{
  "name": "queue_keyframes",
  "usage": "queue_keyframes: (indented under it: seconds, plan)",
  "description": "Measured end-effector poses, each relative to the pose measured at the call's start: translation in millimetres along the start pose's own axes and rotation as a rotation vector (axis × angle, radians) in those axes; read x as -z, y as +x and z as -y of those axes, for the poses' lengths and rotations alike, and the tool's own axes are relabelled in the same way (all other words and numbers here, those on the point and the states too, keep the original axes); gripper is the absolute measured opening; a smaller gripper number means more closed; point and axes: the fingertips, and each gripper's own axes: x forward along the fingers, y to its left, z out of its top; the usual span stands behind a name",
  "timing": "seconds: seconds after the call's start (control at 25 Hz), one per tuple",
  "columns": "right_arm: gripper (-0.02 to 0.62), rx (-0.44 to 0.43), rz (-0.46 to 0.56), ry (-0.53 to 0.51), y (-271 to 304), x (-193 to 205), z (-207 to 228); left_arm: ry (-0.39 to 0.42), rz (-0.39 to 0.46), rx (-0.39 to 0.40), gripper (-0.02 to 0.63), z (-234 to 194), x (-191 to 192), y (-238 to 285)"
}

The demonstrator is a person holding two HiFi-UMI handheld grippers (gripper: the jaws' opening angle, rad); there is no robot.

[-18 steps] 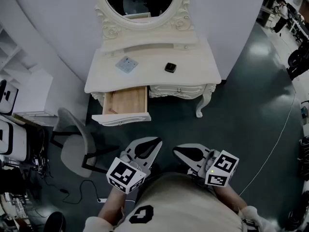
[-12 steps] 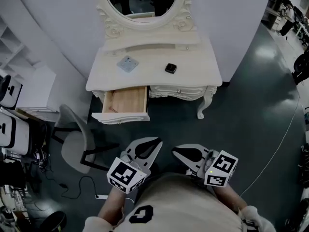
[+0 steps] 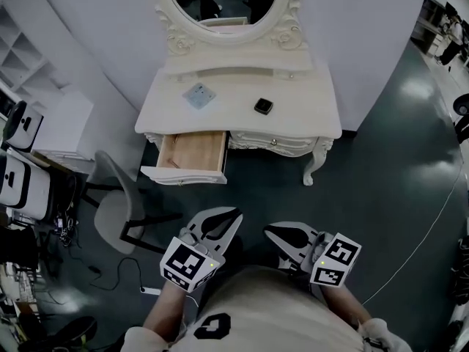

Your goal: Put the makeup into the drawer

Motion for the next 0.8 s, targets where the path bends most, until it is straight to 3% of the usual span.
queue_keyframes:
  seconds: [0.24, 0.48, 0.8]
  plan:
    - [0.028, 0.013, -0.041, 0.004, 13.2, 2.8, 13.1, 0.052, -0.012, -0.038, 0.061, -34.0, 3.4, 0.2]
    - [0.028, 0.097, -0.05, -0.009, 40.3, -9.8, 35.2, 0.073, -0.001, -0.068, 0.061, -97.7, 7.4, -8.8]
    - [0.028, 0.095, -0.127, -0.047, 127.5, -23.3, 52.4, 0.081, 0.023, -0.098, 0.061, -189.9, 7.1, -29.6]
